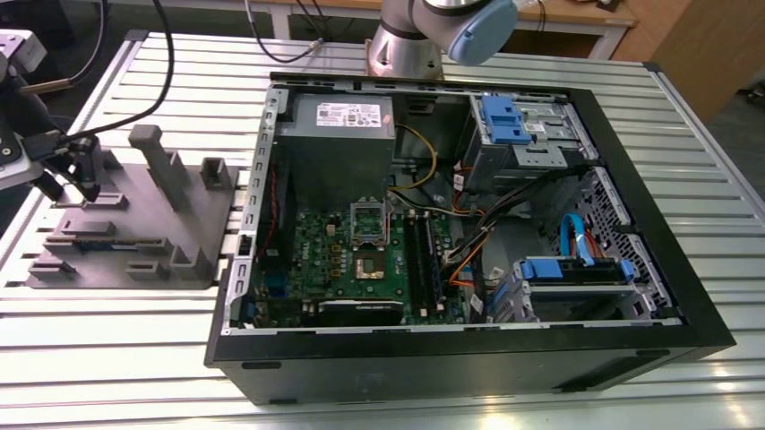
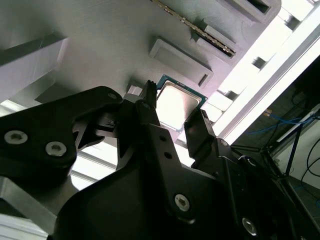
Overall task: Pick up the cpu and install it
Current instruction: 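Pick up the cpu and move it towards the insertion slot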
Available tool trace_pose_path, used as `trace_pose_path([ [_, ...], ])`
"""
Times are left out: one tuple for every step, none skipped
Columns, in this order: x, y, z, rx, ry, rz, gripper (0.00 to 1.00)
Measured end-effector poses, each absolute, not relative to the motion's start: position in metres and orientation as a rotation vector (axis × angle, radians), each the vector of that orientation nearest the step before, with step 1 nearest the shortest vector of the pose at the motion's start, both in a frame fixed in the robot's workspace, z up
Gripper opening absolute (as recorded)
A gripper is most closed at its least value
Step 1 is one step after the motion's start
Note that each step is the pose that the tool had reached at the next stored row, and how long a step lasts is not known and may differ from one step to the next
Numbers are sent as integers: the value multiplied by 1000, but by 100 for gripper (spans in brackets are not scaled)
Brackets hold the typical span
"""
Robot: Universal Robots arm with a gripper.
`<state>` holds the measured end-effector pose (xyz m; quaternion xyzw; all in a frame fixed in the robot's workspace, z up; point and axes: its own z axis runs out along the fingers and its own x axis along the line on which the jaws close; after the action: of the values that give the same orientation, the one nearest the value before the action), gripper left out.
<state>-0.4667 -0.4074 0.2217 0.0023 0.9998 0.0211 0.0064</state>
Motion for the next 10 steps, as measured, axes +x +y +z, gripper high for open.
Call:
trace_pose_path([
  [-467, -407, 222, 7, 3128, 66, 47],
  [-467, -407, 222, 7, 3128, 66, 47],
  [-467, -407, 223, 7, 3128, 66, 47],
  [-467, -407, 223, 7, 3128, 66, 47],
  [-467, -407, 223, 7, 3128, 66, 47],
  [-467, -407, 224, 7, 3128, 66, 47],
  [-467, -407, 225, 7, 3128, 66, 47],
  [-467, -407, 225, 7, 3128, 66, 47],
  [-467, -407, 225, 7, 3128, 66, 47],
  [-467, -407, 225, 7, 3128, 66, 47],
])
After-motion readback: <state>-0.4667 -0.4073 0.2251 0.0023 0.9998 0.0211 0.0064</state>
